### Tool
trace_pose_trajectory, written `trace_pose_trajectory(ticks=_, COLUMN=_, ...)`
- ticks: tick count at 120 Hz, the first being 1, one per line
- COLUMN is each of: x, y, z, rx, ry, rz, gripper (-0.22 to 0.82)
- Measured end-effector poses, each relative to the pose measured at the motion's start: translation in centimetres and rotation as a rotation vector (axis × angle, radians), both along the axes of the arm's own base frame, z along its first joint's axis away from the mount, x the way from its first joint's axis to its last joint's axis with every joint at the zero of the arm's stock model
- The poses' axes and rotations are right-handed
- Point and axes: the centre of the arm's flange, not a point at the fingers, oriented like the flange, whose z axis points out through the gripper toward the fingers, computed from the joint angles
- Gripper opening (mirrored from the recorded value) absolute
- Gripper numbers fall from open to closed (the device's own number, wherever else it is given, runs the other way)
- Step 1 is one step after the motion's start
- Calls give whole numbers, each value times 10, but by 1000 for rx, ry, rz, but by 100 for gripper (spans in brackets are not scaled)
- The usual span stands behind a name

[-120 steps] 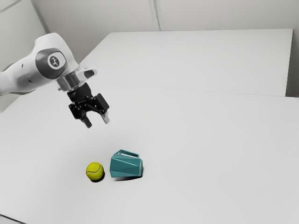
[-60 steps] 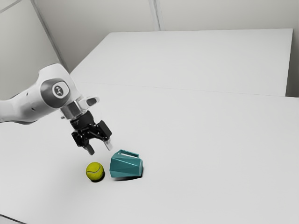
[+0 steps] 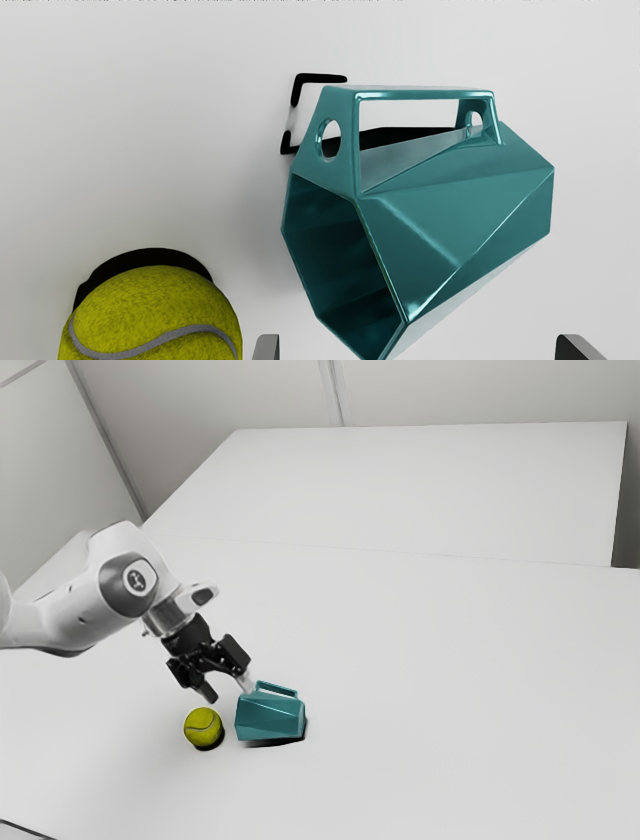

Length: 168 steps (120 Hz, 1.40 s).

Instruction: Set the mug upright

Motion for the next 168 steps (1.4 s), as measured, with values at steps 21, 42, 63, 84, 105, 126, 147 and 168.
trace_pose_trajectory(ticks=21, x=-3, y=-1, z=-8, rx=-29, ry=-16, rz=18, gripper=60)
trace_pose_trajectory(ticks=42, x=-4, y=-4, z=-13, rx=-66, ry=-35, rz=38, gripper=60)
trace_pose_trajectory(ticks=63, x=-6, y=-8, z=-19, rx=-105, ry=-50, rz=61, gripper=60)
trace_pose_trajectory(ticks=84, x=-8, y=-11, z=-30, rx=-143, ry=-60, rz=86, gripper=60)
trace_pose_trajectory(ticks=105, x=-8, y=-10, z=-33, rx=-155, ry=-77, rz=93, gripper=60)
trace_pose_trajectory(ticks=126, x=-9, y=-10, z=-38, rx=-175, ry=-91, rz=105, gripper=60)
trace_pose_trajectory(ticks=147, x=-9, y=-10, z=-39, rx=-188, ry=-104, rz=106, gripper=60)
trace_pose_trajectory(ticks=168, x=-11, y=-11, z=-41, rx=-200, ry=-110, rz=103, gripper=55)
